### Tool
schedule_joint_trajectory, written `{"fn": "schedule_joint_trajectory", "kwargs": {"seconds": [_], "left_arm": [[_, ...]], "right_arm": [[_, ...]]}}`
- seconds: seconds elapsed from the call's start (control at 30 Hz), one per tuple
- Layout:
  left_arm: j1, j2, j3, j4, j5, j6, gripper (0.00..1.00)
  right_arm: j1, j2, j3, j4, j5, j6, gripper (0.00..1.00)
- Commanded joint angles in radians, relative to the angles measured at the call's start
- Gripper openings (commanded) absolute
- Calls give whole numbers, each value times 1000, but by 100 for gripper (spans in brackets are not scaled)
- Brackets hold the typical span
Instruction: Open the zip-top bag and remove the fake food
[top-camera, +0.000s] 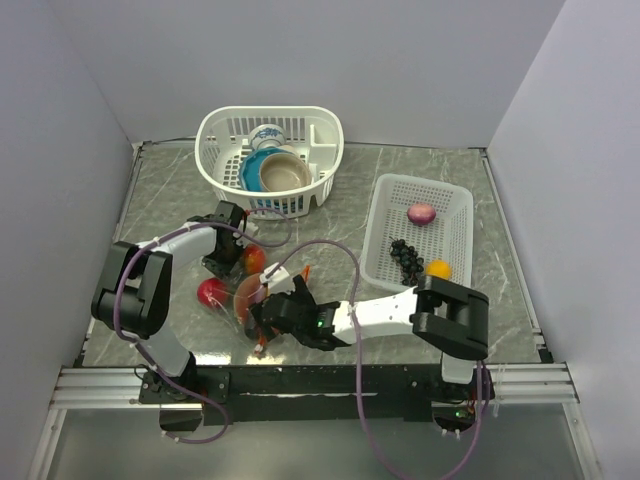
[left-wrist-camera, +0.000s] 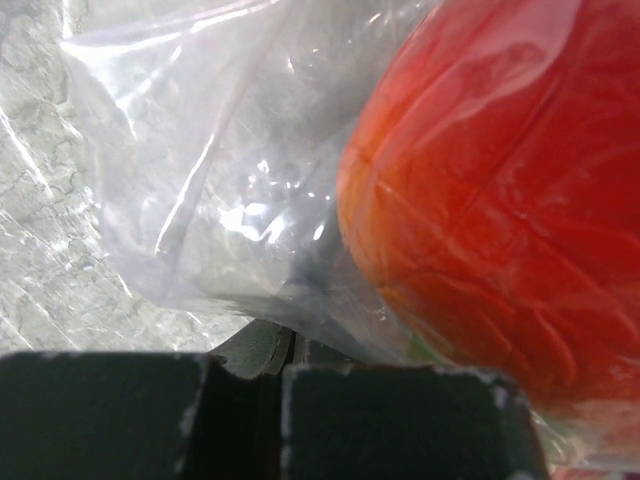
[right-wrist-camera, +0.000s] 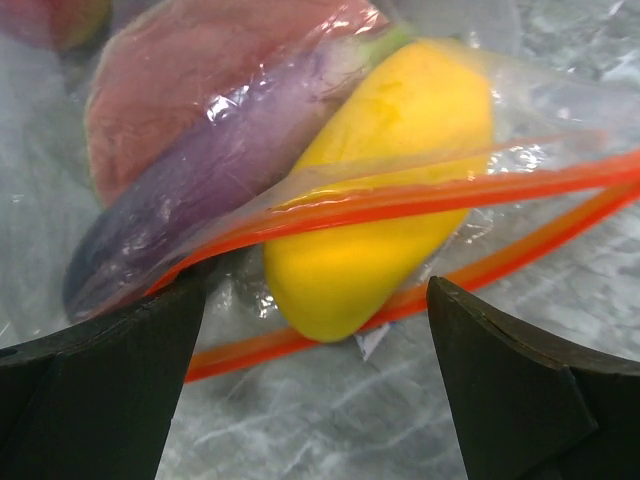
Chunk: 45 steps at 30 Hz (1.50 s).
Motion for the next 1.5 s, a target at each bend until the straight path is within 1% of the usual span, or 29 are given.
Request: {"fn": "schedule_joint_trajectory", "kwargs": {"seconds": [0.0,0.13,0.23,0.27,0.33,0.37,0.47,0.6,0.63,0.67,0.73,0.77,0.8,0.83,0.87,0.9,0.93,0.97,1.0,1.07,1.1,1.13,1.2,1.23,1.27,1.33,1.4,1.43,1.47], "left_arm": [[3,31,-38,-12,117,-14,1],[-5,1,-48,-35,140,-6,1],[-5,-2,-58,-36,137,1,1],[-5,1,-58,-33,134,4,1],[-6,5,-66,-24,118,11,1],[-2,13,-66,-18,114,12,1],[7,33,-69,-1,98,18,1],[41,63,-49,2,97,29,1],[49,70,-45,3,94,32,1],[63,77,-42,5,89,34,1],[73,82,-38,14,75,43,1],[81,85,-38,17,69,44,1],[87,86,-34,17,69,47,1],[89,87,-32,11,69,46,1],[90,87,-28,7,72,44,1],[90,85,-17,-1,80,38,1],[87,79,-5,-36,100,34,1],[86,65,10,-59,123,20,1],[84,54,49,-82,174,12,1],[61,8,113,-162,224,-11,1],[48,-10,136,-194,270,-20,1],[19,-47,161,-219,290,-28,1],[-9,-81,236,-297,359,-52,1],[-32,-105,260,-318,383,-60,1],[-43,-111,306,-361,400,-74,1],[-66,-127,346,-398,445,-83,1],[-77,-133,383,-429,468,-91,1],[-84,-140,388,-435,473,-92,1],[-88,-145,388,-437,474,-97,1]], "right_arm": [[-18,43,54,43,19,17,100],[-28,62,50,49,40,19,100],[-29,43,19,76,54,14,86],[-28,18,-8,83,61,19,75],[-23,-19,-62,107,89,21,66],[-22,-65,-83,115,98,22,61],[-11,-162,-156,126,134,30,58],[-2,-277,-214,66,172,59,46],[6,-305,-240,40,181,63,40],[11,-361,-249,21,201,82,38],[17,-426,-281,-38,229,100,36],[20,-497,-294,-55,242,116,36],[20,-538,-306,-63,285,128,36],[18,-579,-326,-121,314,140,34],[15,-660,-335,-143,345,154,32],[14,-700,-344,-164,411,162,31],[9,-737,-357,-211,445,181,29],[-9,-800,-360,-242,489,203,29],[-24,-825,-363,-281,567,233,29],[-70,-871,-351,-475,643,420,24],[-141,-874,-340,-567,657,518,24],[-191,-871,-326,-707,651,653,24],[-271,-863,-321,-790,645,735,25],[-279,-851,-324,-801,638,734,40],[-288,-842,-328,-781,626,707,51],[-296,-804,-320,-740,605,659,68],[-296,-774,-308,-723,579,639,80],[-296,-747,-298,-706,568,616,94],[-296,-735,-292,-704,560,613,100]]}}
